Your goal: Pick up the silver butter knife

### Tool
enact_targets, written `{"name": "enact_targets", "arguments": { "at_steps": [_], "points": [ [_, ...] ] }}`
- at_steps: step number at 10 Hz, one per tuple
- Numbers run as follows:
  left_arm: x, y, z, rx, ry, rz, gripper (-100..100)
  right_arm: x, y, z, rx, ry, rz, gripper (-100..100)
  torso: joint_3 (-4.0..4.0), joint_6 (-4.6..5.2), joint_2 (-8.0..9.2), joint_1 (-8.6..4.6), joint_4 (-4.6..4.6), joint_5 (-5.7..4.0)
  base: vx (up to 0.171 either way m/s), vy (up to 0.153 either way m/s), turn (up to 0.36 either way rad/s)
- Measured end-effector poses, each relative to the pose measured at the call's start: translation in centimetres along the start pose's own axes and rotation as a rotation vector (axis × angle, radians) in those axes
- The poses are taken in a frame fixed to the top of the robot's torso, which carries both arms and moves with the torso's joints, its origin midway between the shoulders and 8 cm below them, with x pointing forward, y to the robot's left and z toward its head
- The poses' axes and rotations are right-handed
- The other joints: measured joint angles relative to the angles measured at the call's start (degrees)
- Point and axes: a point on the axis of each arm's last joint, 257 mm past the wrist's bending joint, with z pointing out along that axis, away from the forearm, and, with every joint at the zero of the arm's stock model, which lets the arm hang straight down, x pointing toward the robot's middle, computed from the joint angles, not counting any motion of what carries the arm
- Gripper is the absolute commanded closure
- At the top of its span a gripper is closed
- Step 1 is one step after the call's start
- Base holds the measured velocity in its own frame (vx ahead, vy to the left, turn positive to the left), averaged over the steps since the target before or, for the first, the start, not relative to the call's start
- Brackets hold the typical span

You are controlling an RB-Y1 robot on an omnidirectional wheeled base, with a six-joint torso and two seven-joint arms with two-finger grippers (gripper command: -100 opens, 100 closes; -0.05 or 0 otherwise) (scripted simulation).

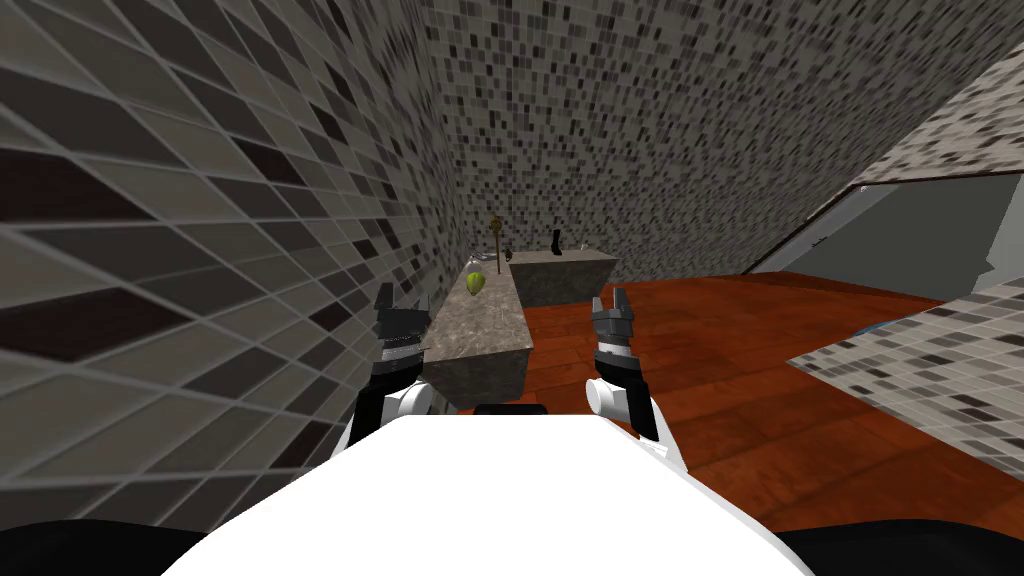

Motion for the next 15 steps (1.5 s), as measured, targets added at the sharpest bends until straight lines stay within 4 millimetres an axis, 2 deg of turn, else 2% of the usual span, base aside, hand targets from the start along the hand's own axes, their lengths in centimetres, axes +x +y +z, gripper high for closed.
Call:
{"name": "enact_targets", "arguments": {
  "at_steps": [4,8,15],
  "points": [
    [0.4,1.8,0.0,-0.052,0.073,0.038,-100,0.0,0.0,0.0,0.0,0.0,0.0,0,0.05,0.02,0.1,-0.13,0.02,-0.03,-0.024,-0.033,-0.111],
    [-0.1,5.7,0.2,-0.148,0.156,0.107,-100,0.0,0.0,0.0,0.0,0.0,0.0,0,0.06,0.02,0.1,-0.26,0.02,-0.06,-0.034,-0.066,-0.177],
    [-3.3,11.1,0.6,-0.307,0.246,0.241,-100,0.0,0.0,0.0,0.0,0.0,0.0,0,0.06,0.0,0.1,-0.16,0.03,-0.04,-0.032,-0.057,-0.142]
  ]
}}
